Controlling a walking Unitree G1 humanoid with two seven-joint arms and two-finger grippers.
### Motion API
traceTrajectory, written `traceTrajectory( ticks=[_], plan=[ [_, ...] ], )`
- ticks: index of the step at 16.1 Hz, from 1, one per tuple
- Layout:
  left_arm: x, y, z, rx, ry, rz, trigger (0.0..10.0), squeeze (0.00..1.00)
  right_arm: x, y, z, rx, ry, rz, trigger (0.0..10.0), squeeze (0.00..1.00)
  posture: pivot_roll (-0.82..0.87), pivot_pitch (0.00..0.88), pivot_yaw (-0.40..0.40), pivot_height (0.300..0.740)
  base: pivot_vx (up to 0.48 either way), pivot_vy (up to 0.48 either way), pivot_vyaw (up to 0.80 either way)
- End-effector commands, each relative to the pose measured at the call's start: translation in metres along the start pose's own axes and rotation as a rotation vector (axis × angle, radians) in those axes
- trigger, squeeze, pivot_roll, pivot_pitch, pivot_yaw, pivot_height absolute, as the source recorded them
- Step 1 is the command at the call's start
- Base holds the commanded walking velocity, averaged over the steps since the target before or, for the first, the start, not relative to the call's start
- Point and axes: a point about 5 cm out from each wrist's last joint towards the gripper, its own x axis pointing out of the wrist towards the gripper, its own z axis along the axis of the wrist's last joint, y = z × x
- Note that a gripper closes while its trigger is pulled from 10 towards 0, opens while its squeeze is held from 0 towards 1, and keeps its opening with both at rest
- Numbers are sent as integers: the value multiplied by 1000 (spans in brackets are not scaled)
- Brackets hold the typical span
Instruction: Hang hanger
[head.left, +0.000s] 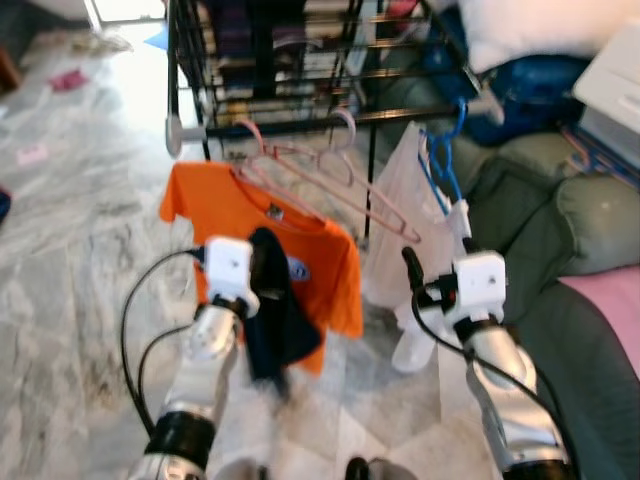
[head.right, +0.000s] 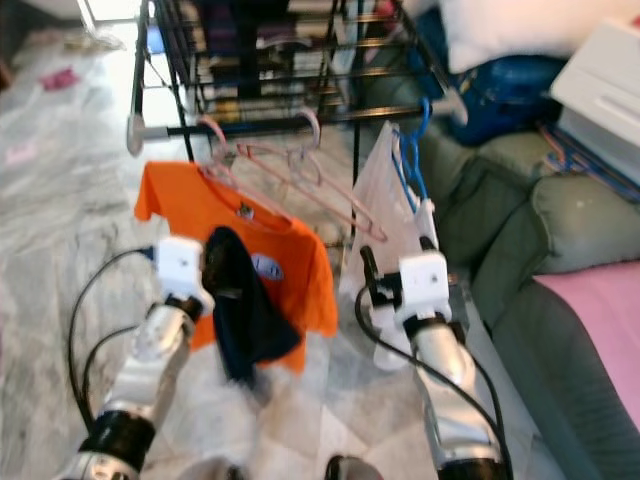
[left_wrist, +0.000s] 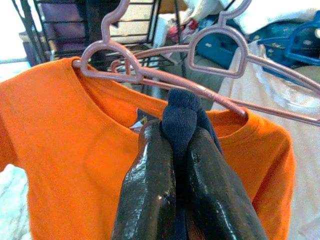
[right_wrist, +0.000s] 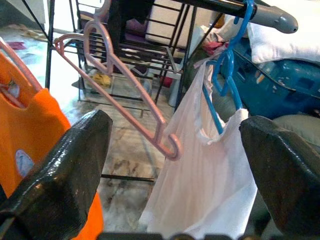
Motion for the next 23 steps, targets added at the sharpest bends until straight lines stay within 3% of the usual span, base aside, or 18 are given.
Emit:
traceTrajectory(
  ticks=[1, 5, 10, 15, 23],
  plan=[
    [-3, 9, 0, 11, -4, 39, 10000, 0, 0, 3, 2, 6, -11, 1, 10000, 0, -12, 157, -46, 740, 0, 0, 0],
    [-7, 22, -4, 78, 7, 108, 10000, 0, 5, 8, -1, 12, -7, 30, 10000, 0, 29, 80, -46, 740, 0, 0, 0],
    [-9, 39, -3, 94, 0, 213, 10000, 0, 19, 17, 0, 19, -7, 90, 10000, 0, 103, 65, -97, 740, 0, 0, 241],
    [-19, 36, -9, 69, 6, 201, 10000, 0, 25, 28, 1, 32, -19, 109, 10000, 0, 128, 105, -100, 740, 0, 0, 317],
    [-3, 13, 8, 18, -53, 20, 10000, 0, 23, 6, 2, 18, -34, -9, 10000, 0, 60, 152, -63, 740, 253, 0, -200]
  ],
)
